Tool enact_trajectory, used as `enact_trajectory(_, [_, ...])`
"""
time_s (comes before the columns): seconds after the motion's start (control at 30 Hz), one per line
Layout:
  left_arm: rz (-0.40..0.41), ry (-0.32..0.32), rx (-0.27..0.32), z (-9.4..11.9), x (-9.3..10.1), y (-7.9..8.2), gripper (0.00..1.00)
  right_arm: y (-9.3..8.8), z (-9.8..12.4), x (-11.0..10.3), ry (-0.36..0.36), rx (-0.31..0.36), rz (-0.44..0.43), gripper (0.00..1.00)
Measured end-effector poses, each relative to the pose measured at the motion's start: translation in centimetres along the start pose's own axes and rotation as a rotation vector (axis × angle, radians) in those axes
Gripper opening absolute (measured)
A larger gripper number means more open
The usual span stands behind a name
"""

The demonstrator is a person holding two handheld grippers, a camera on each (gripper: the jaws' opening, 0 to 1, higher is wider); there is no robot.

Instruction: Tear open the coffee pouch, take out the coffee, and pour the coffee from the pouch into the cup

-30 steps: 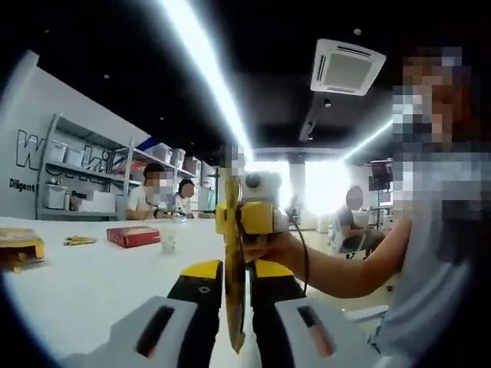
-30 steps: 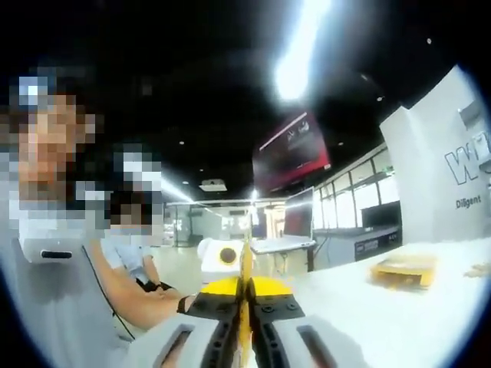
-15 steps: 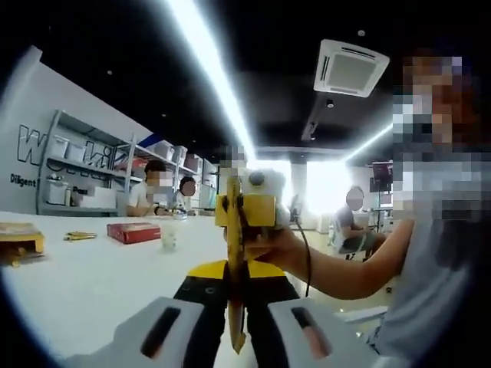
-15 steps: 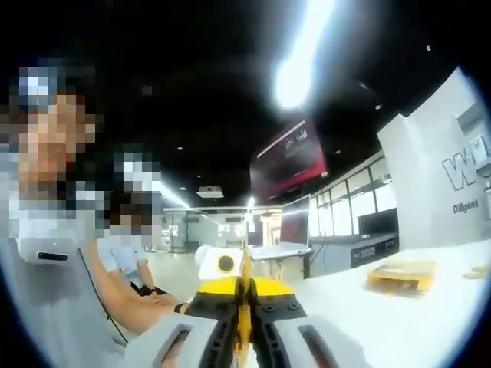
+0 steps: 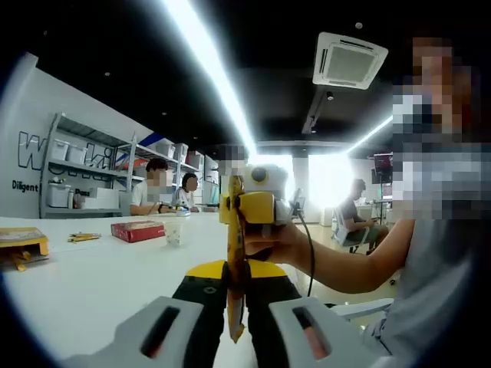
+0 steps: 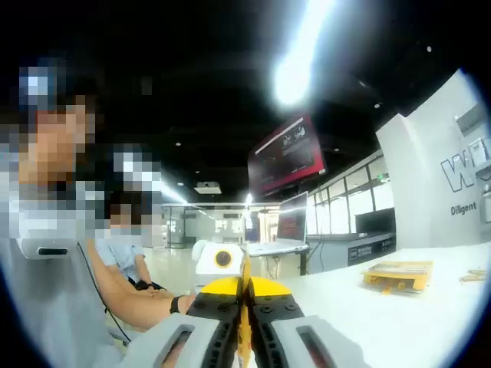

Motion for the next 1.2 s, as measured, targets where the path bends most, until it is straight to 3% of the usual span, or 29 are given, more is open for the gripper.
enact_trajectory(0.17, [0.022,-0.006,-0.004,0.0,0.2,0.1,0.07,0.5,-0.1,-0.3,0.018,0.041,0.003,0.17])
enact_trajectory(0.23, [0.005,-0.010,-0.019,0.0,0.1,-0.3,0.07,0.5,-0.2,-0.2,0.013,0.026,0.020,0.15])
enact_trajectory(0.27, [-0.005,-0.014,-0.021,0.0,0.1,-0.4,0.07,0.5,-0.2,-0.1,0.008,0.018,0.020,0.08])
enact_trajectory(0.43, [-0.015,-0.012,-0.014,-0.1,-0.2,-0.3,0.11,0.7,0.0,-0.3,0.006,0.011,0.010,0.04])
enact_trajectory(0.57, [0.056,-0.066,0.053,-0.5,0.3,0.4,0.19,1.3,0.3,-0.4,0.006,0.035,0.010,0.03])
enact_trajectory(0.73, [0.013,-0.032,0.021,-0.4,-0.2,0.6,0.16,1.1,0.5,-0.4,0.006,0.019,0.012,0.03])
enact_trajectory(0.77, [-0.016,-0.017,-0.022,-0.3,-0.6,0.1,0.13,1.0,0.4,-0.5,0.009,0.015,0.011,0.03])
enact_trajectory(0.8, [-0.017,-0.017,-0.028,-0.3,-0.6,0.1,0.12,0.9,0.4,-0.5,0.010,0.013,0.011,0.03])
enact_trajectory(0.97, [-0.035,0.009,-0.020,-0.3,-0.9,0.3,0.08,0.8,0.1,-0.6,0.015,0.030,0.015,0.07])
enact_trajectory(1.07, [-0.040,0.021,-0.014,-0.2,-1.0,0.4,0.07,1.1,0.0,-0.5,0.013,0.057,0.031,0.16])
enact_trajectory(1.2, [-0.037,0.036,-0.013,0.0,-1.2,0.5,0.07,1.1,-0.1,-0.5,0.013,0.045,0.032,0.07])
Point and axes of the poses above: the point that each gripper's makers call its tool centre point, and the gripper's own axes: z roughly backward along the fingers, x roughly to its right, y roughly out of its top, the point moved 3 cm from there along z, roughly backward along the fingers, and after that the axes turned 12 degrees about x, right-handed, at the moved point
